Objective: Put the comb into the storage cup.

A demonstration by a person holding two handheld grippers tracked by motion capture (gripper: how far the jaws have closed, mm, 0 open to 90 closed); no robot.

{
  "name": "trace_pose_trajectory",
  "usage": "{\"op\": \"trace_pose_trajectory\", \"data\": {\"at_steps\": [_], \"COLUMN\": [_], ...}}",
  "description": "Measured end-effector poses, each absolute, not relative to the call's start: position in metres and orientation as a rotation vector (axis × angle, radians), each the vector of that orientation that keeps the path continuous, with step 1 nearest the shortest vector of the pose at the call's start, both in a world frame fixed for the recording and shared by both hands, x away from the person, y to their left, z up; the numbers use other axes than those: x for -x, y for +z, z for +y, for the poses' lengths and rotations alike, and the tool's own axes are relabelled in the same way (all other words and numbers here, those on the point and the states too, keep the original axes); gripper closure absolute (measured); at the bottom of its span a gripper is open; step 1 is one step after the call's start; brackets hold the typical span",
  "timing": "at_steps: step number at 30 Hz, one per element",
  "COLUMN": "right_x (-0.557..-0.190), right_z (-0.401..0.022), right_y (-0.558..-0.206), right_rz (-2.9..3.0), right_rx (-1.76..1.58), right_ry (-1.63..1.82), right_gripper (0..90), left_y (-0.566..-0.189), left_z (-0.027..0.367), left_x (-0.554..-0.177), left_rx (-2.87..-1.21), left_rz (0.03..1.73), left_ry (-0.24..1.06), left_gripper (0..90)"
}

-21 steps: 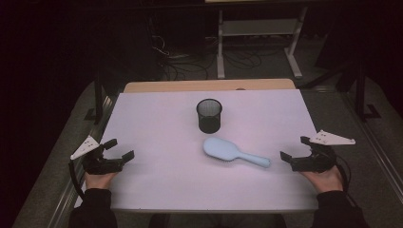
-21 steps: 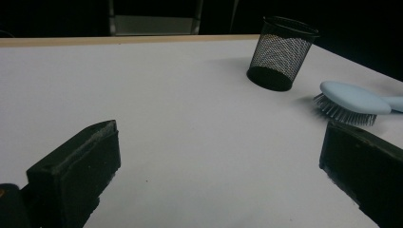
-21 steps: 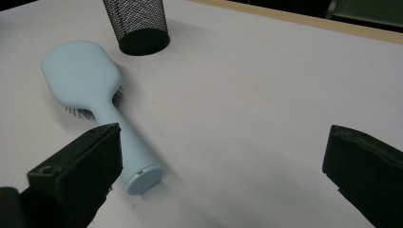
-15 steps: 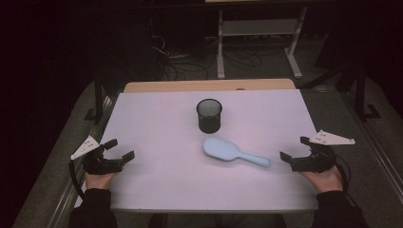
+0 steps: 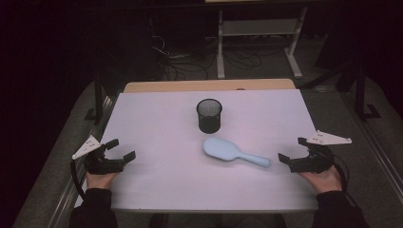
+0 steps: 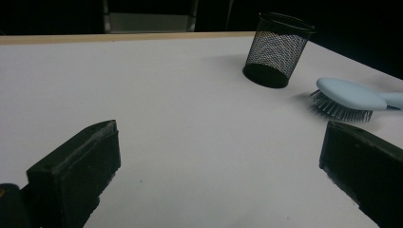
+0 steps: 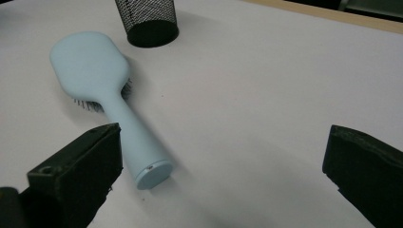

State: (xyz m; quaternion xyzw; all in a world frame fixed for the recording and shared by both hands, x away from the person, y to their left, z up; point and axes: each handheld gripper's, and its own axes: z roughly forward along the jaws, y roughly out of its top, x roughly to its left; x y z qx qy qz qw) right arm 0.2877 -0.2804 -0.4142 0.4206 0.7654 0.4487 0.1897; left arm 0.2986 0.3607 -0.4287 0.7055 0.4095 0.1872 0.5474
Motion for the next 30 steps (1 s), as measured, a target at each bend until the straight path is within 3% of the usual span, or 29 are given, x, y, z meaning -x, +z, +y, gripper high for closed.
{"op": "trace_pose_trajectory", "data": {"at_steps": [30], "right_x": [-0.301], "right_z": [-0.256], "right_y": [-0.384], "right_rz": [2.308], "right_rx": [-1.071], "right_ry": [1.264], "right_gripper": [0.0], "left_y": [-0.425], "left_z": [0.357], "left_x": [-0.293], "left_rx": [-1.684], "left_rz": [0.965], "left_ry": [0.479], "left_gripper": [0.0]}}
